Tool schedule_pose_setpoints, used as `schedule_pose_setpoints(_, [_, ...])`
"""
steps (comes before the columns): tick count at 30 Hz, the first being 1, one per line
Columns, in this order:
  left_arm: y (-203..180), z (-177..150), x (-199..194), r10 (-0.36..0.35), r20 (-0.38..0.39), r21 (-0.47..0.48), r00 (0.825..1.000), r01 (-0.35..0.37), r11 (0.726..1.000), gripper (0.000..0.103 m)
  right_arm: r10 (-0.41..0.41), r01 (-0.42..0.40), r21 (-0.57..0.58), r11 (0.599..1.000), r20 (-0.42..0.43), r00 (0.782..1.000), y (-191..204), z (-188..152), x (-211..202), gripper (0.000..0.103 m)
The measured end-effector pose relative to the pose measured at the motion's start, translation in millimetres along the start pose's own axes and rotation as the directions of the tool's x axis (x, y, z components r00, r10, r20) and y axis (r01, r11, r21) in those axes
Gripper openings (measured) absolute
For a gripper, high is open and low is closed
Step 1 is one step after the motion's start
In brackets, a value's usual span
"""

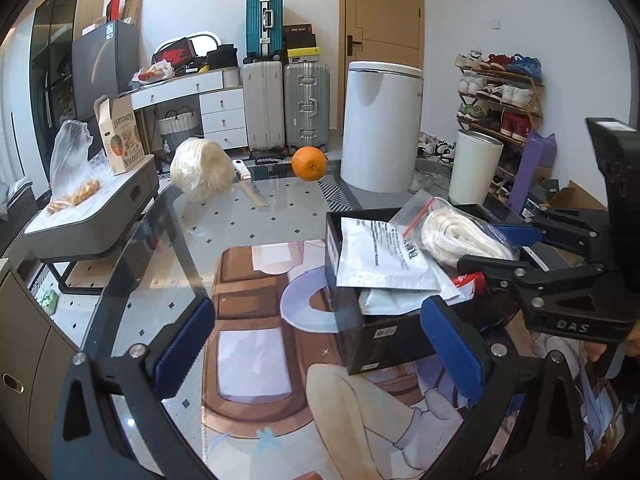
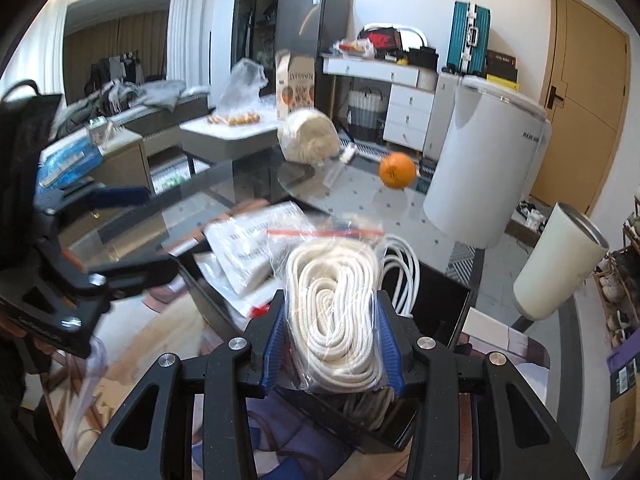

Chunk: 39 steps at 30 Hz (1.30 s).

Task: Organize soft objects
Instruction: 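Release the sachet into the box with the left tool while the right releases the rope bag, then withdraw both open tools from the black box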

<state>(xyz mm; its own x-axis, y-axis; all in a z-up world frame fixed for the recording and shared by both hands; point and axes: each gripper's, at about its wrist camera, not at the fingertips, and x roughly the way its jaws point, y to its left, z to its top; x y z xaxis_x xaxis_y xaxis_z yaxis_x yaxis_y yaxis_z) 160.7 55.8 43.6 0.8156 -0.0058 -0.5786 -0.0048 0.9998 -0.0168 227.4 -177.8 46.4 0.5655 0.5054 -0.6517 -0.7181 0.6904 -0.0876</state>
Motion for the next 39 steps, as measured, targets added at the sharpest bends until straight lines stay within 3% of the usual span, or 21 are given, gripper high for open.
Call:
schedule_pose_setpoints(13, [-2,-6,4,-0.019,-0.008,-0.015,1.0,0.019,1.0,0.103,0.011,-0.011,-0.005,1.0,-0.014,1.0,-2,0,5,0.045])
schedule_pose_setpoints(16, [-3,-9,4,-0.022,-0.002,-0.014,1.0,0.022,1.0,0.103,0.003,-0.003,0.005,1.0,0.001,1.0,-3,0,-4,0.054])
schedule_pose_setpoints(18, [-4,-11,2,-0.028,0.003,-0.013,1.0,0.028,1.0,0.103,-0.005,0.005,0.009,1.0,0.019,1.0,-2,-2,-14,0.068])
schedule_pose_setpoints(21, [-6,-12,-1,-0.033,0.019,-0.008,0.999,0.033,0.999,0.103,-0.014,0.012,0.028,1.0,0.056,0.998,-3,-5,-32,0.081])
schedule_pose_setpoints(27, [-12,-13,-4,-0.007,0.035,-0.011,0.999,0.007,1.0,0.103,-0.105,0.092,0.107,0.99,0.126,0.987,2,-23,-62,0.099])
schedule_pose_setpoints(39, [-23,-26,-16,0.026,0.098,-0.024,0.995,-0.024,0.999,0.103,-0.171,0.136,0.202,0.97,0.166,0.971,11,-57,-74,0.102])
